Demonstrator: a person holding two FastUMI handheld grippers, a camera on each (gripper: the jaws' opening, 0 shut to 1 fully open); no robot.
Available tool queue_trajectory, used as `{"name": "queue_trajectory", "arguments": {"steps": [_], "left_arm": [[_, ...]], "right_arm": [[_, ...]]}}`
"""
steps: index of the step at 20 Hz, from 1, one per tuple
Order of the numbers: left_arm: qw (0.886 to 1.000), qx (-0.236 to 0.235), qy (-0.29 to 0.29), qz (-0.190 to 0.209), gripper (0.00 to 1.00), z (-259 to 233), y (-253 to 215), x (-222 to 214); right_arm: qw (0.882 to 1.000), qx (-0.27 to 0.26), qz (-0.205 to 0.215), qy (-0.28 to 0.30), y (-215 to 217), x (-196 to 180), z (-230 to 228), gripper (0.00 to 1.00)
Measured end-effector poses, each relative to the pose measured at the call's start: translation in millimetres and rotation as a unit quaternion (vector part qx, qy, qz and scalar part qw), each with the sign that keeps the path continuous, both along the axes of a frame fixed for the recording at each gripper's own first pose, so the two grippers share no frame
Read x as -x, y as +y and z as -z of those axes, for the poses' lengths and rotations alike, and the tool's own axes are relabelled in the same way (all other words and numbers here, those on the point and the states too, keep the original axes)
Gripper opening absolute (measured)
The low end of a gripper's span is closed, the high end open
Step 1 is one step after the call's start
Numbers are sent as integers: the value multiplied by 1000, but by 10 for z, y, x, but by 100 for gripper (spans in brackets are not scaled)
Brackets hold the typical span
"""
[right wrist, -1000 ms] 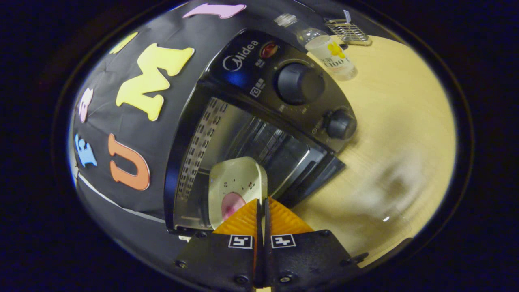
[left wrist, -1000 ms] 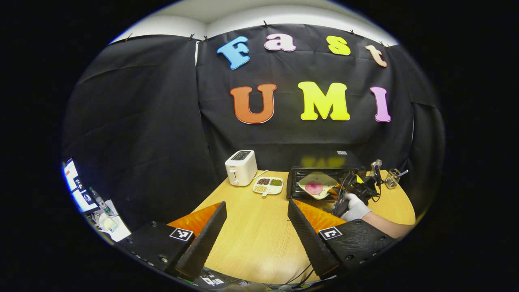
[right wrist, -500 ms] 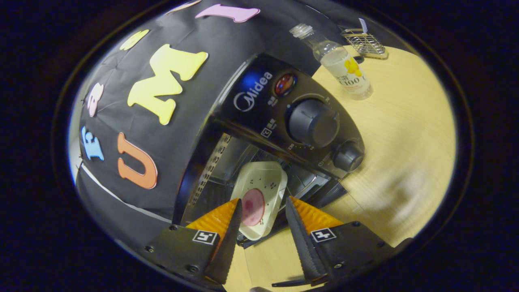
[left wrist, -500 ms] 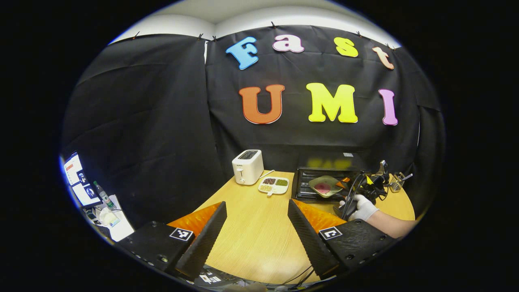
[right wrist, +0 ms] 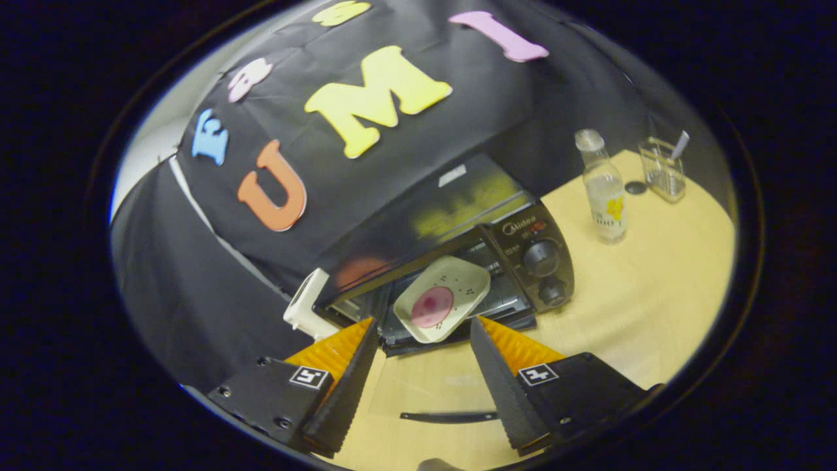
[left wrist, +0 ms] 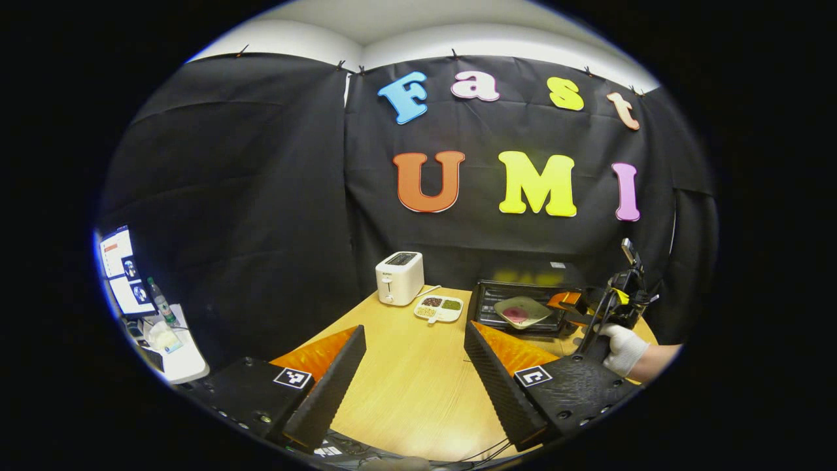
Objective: Open the electric oven with the left hand, put the food in, and close the electric oven.
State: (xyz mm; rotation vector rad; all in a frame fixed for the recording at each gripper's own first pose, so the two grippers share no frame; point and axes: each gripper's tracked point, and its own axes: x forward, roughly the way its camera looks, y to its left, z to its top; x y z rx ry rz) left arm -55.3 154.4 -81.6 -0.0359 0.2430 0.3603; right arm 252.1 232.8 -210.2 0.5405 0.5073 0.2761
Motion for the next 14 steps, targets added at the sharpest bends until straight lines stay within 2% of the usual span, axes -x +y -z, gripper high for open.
{"name": "queue_trajectory", "arguments": {"steps": [2, 5, 6, 8, 9, 10, 14], "left_arm": [[1000, 2, -5, 3, 97, 53, 32, 58], [1000, 0, -13, 15, 97, 77, 68, 106], [1000, -4, -14, 20, 97, 107, 79, 106], [999, -1, -14, 37, 100, 160, 41, 48], [999, 0, -14, 46, 96, 204, 11, -2], [998, 2, -11, 56, 96, 270, -42, -64], [996, 11, -1, 88, 96, 496, -333, -347]], "right_arm": [[999, 40, -10, -14, -101, 224, -110, 89], [995, 91, -10, -46, -291, 504, -316, 92], [992, 113, -8, -61, -370, 569, -387, 95], [984, 158, -12, -87, -531, 757, -527, 94], [980, 173, -13, -98, -603, 849, -605, 98], [977, 187, -11, -107, -691, 940, -670, 95], [967, 220, 5, -125, -1143, 1310, -816, 96]]}}
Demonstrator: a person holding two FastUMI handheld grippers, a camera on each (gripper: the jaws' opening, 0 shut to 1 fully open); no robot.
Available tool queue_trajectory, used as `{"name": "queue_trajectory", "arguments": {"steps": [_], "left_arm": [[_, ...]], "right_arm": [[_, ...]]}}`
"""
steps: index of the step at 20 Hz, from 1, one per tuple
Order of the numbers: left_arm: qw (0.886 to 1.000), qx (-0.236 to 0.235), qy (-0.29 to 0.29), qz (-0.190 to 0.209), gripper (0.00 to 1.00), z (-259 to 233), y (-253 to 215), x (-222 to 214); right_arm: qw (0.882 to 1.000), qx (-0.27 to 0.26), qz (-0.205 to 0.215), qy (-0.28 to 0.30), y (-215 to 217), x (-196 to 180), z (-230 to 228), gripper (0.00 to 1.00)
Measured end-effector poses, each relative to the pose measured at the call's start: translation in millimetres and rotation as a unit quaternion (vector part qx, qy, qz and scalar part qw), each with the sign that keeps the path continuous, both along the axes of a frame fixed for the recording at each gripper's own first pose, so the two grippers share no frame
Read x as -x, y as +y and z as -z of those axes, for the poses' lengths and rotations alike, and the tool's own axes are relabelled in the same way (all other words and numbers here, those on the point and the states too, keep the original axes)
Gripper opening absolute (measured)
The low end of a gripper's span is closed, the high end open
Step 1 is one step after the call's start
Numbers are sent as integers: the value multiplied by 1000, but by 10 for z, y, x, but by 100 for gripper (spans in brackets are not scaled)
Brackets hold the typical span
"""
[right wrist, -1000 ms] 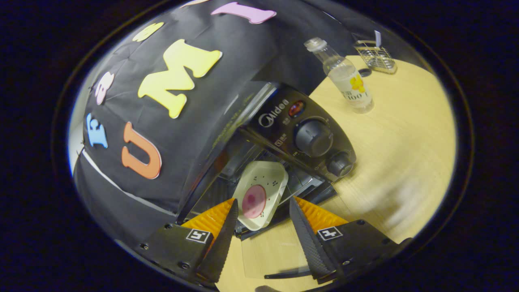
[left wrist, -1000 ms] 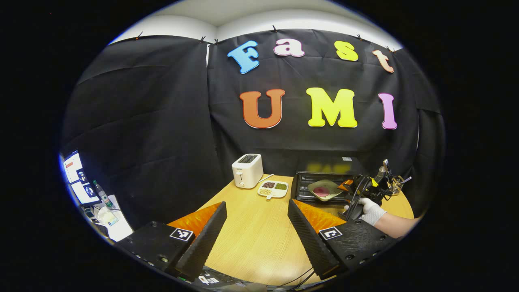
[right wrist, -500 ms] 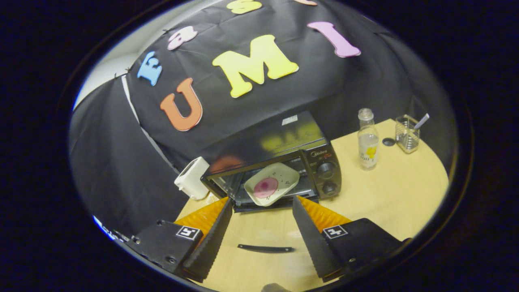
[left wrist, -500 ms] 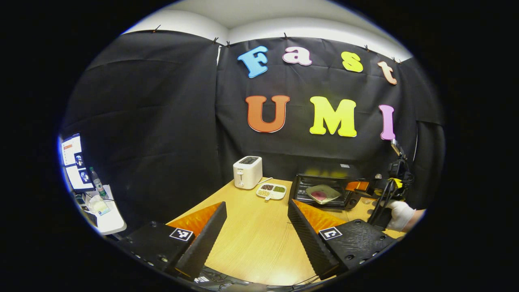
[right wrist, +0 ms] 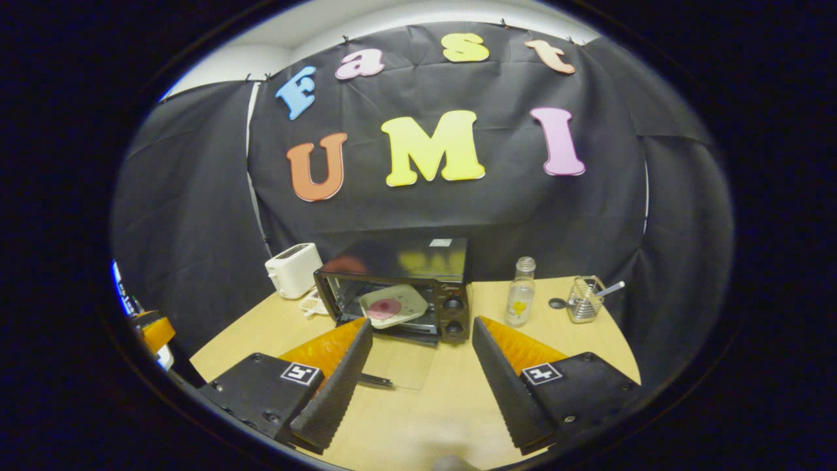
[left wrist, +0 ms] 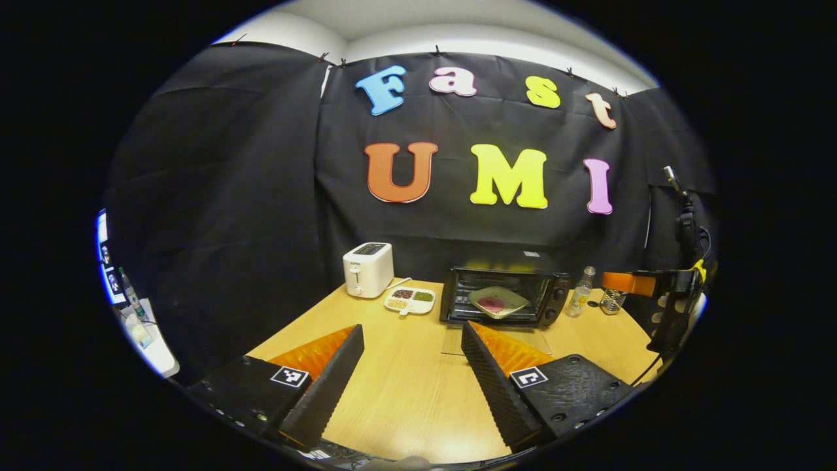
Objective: Open the electric oven with the left hand, put the food in, and close the electric oven.
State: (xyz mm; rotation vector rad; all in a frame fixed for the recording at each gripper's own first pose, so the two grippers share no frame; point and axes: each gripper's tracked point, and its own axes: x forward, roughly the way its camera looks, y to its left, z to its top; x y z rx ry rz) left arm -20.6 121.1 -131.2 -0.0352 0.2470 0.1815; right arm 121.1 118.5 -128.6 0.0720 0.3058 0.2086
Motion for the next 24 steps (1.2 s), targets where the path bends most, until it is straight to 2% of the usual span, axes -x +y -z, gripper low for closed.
{"name": "queue_trajectory", "arguments": {"steps": [6, 8, 11, 18, 24], "left_arm": [[998, -1, 27, 51, 96, 382, -795, -440], [996, -12, 42, 73, 96, 594, -1055, -556], [994, -19, 69, 85, 96, 1018, -1312, -680], [986, -18, 133, 103, 97, 1828, -1651, -892], [979, -16, 170, 110, 97, 2331, -1657, -1211]], "right_arm": [[999, 39, 20, -4, -762, 393, -121, 96], [998, 49, 24, -9, -965, 456, -142, 96], [999, 50, 22, 7, -1181, 563, -61, 98], [997, 63, 35, 27, -1595, 630, 4, 96], [995, 71, 61, 42, -1740, 643, 8, 96]]}}
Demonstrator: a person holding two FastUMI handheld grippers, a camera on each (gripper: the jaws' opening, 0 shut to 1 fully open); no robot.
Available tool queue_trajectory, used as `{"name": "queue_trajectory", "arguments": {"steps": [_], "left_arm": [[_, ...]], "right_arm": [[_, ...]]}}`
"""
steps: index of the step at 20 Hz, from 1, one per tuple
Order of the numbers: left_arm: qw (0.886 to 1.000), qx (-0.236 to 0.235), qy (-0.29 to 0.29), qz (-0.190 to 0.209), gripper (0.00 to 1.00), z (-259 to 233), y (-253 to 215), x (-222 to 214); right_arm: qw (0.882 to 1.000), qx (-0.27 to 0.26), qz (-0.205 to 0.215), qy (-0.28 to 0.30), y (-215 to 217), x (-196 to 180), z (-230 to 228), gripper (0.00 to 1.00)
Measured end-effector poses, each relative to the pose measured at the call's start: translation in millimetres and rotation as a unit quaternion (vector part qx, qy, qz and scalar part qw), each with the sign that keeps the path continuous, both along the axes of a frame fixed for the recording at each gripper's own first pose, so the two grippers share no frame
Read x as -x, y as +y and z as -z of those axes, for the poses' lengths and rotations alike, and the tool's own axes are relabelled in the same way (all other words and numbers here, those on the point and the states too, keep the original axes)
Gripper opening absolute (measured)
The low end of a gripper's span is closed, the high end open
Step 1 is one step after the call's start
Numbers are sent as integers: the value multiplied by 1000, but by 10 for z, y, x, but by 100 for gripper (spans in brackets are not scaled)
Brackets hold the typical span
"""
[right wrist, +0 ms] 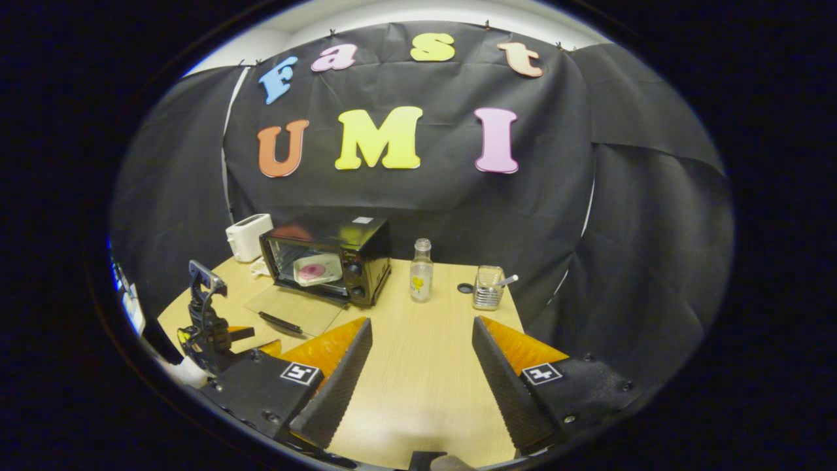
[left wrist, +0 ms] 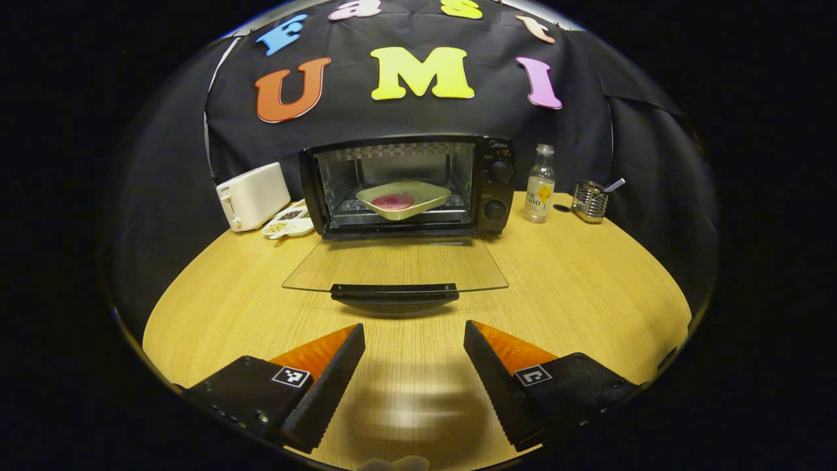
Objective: Open the electric oven with the left hand, put the food in, and close the electric oven.
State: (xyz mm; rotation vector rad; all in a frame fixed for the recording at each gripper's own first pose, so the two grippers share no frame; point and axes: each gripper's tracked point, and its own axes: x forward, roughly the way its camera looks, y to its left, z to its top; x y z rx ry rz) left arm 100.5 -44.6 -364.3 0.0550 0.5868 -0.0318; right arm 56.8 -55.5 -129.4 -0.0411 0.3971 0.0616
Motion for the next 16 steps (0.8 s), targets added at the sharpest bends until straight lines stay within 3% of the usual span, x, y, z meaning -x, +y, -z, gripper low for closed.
{"name": "queue_trajectory", "arguments": {"steps": [8, 16], "left_arm": [[999, 1, 40, 7, 100, 442, 99, -253], [999, 11, 41, 5, 97, 464, 124, -421]], "right_arm": [[999, 4, 37, 14, -51, -56, 16, 96], [998, 2, 54, 27, -84, -112, 90, 98]]}}
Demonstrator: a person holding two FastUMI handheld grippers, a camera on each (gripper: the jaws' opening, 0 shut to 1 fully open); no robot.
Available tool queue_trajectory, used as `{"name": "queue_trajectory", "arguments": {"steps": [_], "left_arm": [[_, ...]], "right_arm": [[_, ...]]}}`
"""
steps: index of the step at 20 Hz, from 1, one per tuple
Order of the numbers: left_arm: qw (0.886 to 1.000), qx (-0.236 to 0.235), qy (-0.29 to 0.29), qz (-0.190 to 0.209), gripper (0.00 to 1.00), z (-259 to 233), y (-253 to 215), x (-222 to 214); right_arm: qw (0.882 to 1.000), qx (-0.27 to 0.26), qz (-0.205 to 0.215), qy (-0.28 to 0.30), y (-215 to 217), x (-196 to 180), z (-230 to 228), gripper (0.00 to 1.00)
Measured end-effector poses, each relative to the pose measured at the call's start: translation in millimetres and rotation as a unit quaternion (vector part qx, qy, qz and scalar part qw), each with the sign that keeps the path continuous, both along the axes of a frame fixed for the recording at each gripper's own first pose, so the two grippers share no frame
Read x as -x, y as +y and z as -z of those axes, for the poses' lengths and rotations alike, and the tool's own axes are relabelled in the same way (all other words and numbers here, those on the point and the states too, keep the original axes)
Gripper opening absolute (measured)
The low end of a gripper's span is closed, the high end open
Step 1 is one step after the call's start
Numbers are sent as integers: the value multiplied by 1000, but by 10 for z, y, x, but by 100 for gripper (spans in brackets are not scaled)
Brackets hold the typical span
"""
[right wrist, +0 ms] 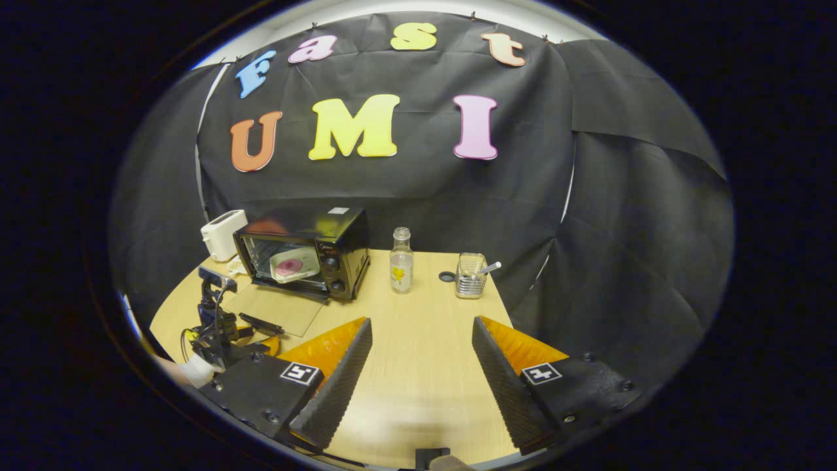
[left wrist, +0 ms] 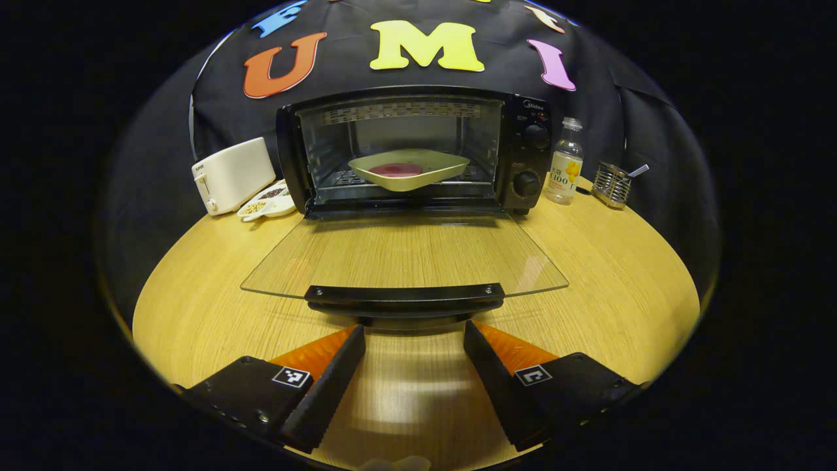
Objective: Open the electric oven with the left hand, put the food in, and close the electric oven.
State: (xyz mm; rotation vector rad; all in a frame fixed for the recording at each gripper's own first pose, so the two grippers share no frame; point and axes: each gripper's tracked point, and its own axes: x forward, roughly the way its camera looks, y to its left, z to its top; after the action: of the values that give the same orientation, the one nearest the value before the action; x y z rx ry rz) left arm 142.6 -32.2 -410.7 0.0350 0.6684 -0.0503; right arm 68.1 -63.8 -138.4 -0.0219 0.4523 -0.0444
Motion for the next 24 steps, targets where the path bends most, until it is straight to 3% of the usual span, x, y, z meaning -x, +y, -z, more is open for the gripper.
{"name": "queue_trajectory", "arguments": {"steps": [16, 24], "left_arm": [[1000, 3, 6, -4, 98, -351, 19, -55], [999, 5, -38, -8, 98, -1006, 50, -442]], "right_arm": [[999, -37, 17, -1, -93, 54, 39, 96], [998, -58, 25, -9, -101, 107, 57, 98]]}}
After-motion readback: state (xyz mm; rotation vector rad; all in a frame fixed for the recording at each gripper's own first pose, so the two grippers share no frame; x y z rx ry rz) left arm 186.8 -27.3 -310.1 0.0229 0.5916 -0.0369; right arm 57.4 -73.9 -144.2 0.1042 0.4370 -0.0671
